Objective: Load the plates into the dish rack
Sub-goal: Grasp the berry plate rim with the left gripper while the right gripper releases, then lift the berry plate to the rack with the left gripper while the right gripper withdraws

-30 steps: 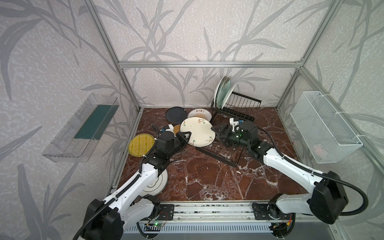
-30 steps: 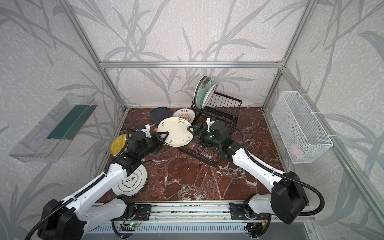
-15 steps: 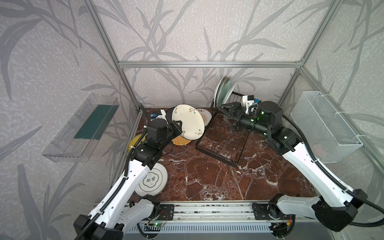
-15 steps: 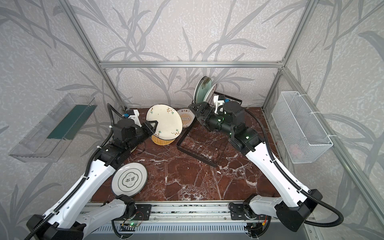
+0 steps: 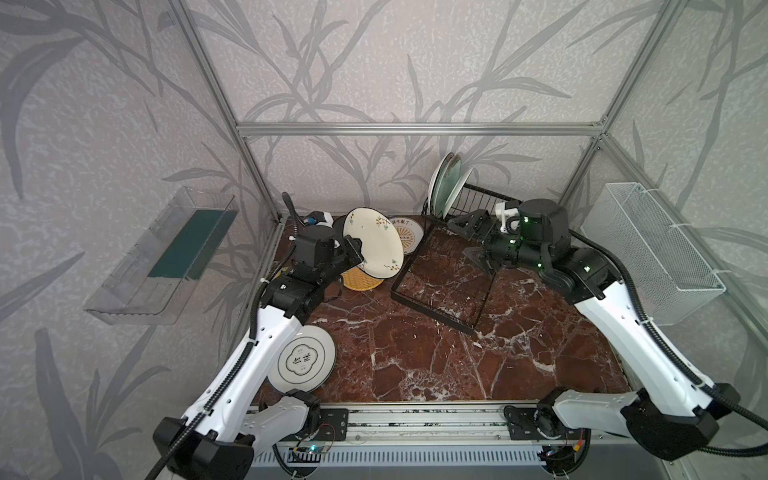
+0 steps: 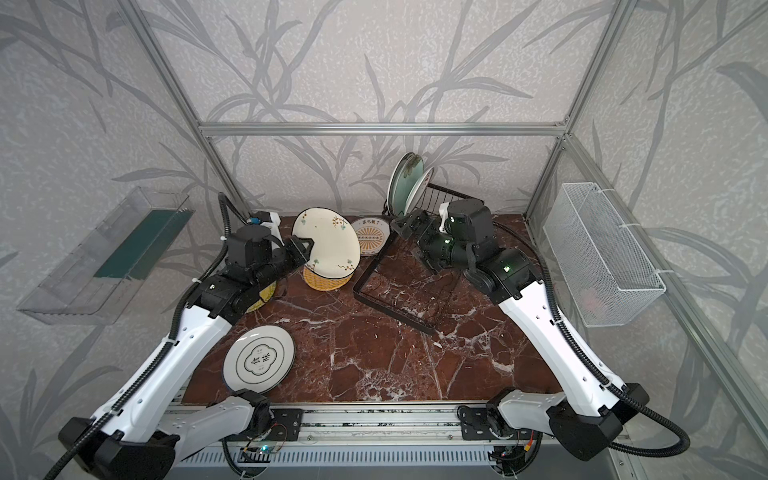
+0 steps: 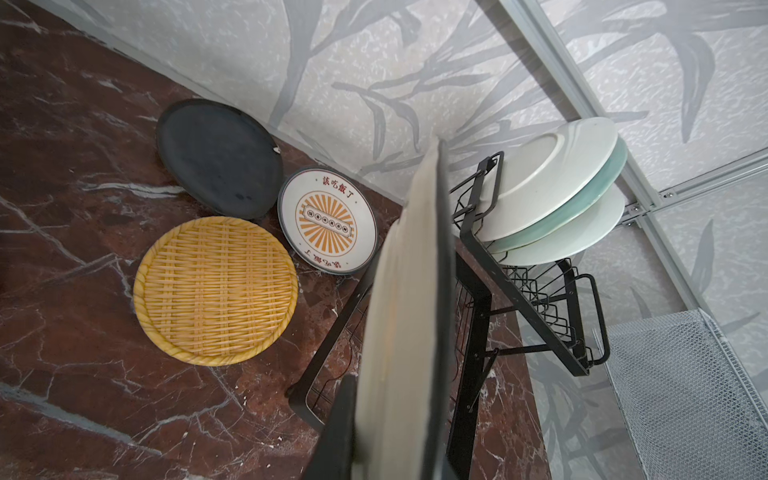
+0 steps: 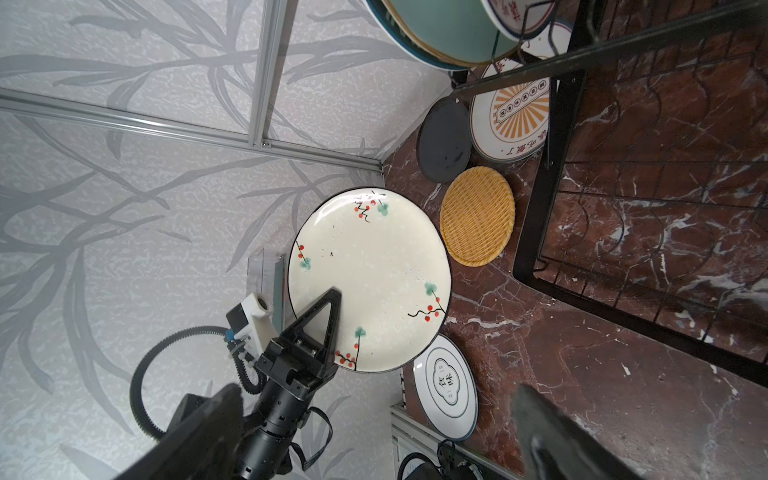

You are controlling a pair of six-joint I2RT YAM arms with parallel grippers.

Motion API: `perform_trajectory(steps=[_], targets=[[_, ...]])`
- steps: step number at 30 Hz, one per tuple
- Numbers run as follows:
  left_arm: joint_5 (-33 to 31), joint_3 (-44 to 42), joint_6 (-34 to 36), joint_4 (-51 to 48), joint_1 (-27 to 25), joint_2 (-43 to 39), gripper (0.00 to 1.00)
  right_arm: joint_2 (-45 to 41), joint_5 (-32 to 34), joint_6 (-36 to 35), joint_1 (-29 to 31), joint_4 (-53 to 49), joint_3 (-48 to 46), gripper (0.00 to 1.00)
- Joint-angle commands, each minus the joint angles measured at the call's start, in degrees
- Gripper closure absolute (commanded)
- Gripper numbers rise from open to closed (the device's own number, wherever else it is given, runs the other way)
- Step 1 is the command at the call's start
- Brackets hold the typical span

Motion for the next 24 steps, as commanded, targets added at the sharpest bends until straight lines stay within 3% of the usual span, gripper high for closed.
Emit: perform_trajectory(steps=[1,11,20,24], targets=[[5.13,9.39,2.91,4.49,-1.35,3.54,1.00,-1.77,2.51,-5.67,0.02,-0.68,3.48,0.01],[3.37,29.85,12.35,-1.99,-5.94,15.13,1.00,-3.25,6.14,-15.97,-0.20,-3.36,6.87,0.01],[-0.09,50.51,22.67,-6.89,-12.76,27.63,1.00,-7.45,6.99,-19.74,-1.41,-3.77,-2.30,0.01],[-4.63,61.94,28.73,-8.61,-17.27,35.49,1.00,-9.69,8.63,-22.92,-2.14,-5.50,-4.25,0.01]])
